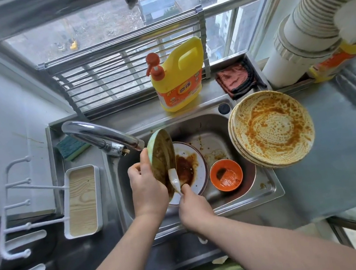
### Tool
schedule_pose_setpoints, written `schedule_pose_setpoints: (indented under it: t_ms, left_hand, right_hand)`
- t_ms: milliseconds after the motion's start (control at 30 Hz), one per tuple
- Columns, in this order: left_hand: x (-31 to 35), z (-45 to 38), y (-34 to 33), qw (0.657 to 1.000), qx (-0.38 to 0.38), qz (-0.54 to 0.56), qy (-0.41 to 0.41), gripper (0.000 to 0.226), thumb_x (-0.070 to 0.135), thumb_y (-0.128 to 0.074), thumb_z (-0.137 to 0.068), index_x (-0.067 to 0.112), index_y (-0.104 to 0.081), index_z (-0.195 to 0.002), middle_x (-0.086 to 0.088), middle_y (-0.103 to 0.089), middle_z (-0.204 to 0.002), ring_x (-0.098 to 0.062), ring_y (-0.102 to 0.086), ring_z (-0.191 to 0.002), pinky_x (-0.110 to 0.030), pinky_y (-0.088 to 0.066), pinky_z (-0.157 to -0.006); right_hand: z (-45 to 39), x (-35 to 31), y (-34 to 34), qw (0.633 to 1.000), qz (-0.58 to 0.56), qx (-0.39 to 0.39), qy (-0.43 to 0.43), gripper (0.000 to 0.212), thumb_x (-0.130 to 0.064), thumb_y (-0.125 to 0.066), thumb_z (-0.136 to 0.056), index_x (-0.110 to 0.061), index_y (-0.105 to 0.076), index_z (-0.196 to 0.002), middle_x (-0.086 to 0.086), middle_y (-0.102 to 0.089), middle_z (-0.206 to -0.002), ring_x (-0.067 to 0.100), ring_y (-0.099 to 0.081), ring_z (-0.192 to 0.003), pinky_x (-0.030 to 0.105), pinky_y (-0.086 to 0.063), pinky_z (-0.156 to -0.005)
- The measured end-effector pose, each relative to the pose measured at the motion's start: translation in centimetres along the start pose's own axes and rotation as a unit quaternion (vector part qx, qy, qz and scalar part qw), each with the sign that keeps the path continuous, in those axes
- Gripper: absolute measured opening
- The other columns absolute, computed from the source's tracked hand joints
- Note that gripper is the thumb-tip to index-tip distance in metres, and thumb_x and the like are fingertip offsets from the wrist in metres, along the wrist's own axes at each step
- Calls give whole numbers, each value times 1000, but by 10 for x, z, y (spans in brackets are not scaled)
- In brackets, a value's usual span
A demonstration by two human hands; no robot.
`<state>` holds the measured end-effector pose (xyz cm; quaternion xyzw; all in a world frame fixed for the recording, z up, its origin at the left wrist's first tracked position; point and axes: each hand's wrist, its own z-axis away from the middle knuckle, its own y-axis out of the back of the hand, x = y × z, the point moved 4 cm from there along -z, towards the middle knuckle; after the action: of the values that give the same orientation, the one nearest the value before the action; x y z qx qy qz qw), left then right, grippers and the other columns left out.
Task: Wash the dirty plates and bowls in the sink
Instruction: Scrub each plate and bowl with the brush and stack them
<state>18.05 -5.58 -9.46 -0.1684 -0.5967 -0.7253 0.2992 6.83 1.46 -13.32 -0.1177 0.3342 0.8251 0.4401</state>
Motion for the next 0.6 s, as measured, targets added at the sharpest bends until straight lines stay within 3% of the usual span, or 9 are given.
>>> schedule_pose_setpoints:
  t_ms: [67,200,300,400,467,500,600]
  left_hand:
    - [5,-3,1,999,10,-18,-48,81,-6,-59,-91,19,-33,-164,-2,-35,-123,-26,-50,-107,-35,-44,-103]
    - [-2,-10,12,995,25,-47,-87,76,-9,-63,-85,8,-45,-157,-18,-47,-122,-33,-54,-104,-42,-47,-101]
    - [-10,-10,22,992,40,-65,-98,78,-15,-58,-82,6,-46,-156,-21,-49,-125,-40,-57,-104,-49,-49,-98]
    - [-19,-14,32,998,53,0,-17,80,-16,-49,-84,15,-46,-157,-17,-48,-132,-35,-54,-115,-43,-42,-109]
    - [-31,-17,35,996,47,60,42,78,-7,-49,-83,29,-53,-152,-10,-58,-134,-28,-57,-120,-45,-44,-114]
    - [-36,-18,35,989,38,120,78,75,-1,-50,-80,36,-58,-144,-5,-66,-129,-25,-63,-118,-50,-50,-110]
    - [-36,-16,21,905,-5,355,232,60,-9,-53,-85,30,-67,-128,-13,-75,-117,-33,-72,-105,-54,-60,-92]
  right_hand:
    - [-2,5,1,997,77,-14,11,15,-14,-35,-104,-25,-37,-114,12,-59,-100,36,-55,-88,41,-45,-73]
    - [-10,22,33,968,249,-16,38,59,-1,-43,-96,-33,-36,-145,13,-66,-106,38,-65,-96,43,-52,-67]
    - [-21,34,66,973,228,16,38,49,-3,-44,-99,-28,-37,-141,10,-64,-96,36,-66,-89,46,-56,-66]
    - [-19,40,86,996,42,53,51,17,-34,-42,-110,-30,-48,-125,2,-67,-94,27,-66,-82,49,-58,-72]
    - [-12,38,99,991,-61,89,74,14,-43,-50,-108,-30,-54,-110,-3,-69,-89,20,-66,-79,46,-55,-72]
    - [-7,36,106,987,-79,109,90,15,-44,-53,-107,-29,-54,-103,-5,-69,-86,18,-65,-78,44,-52,-71]
    - [7,33,129,978,-74,158,118,20,-44,-55,-106,-26,-50,-99,-4,-65,-83,13,-60,-77,41,-44,-67]
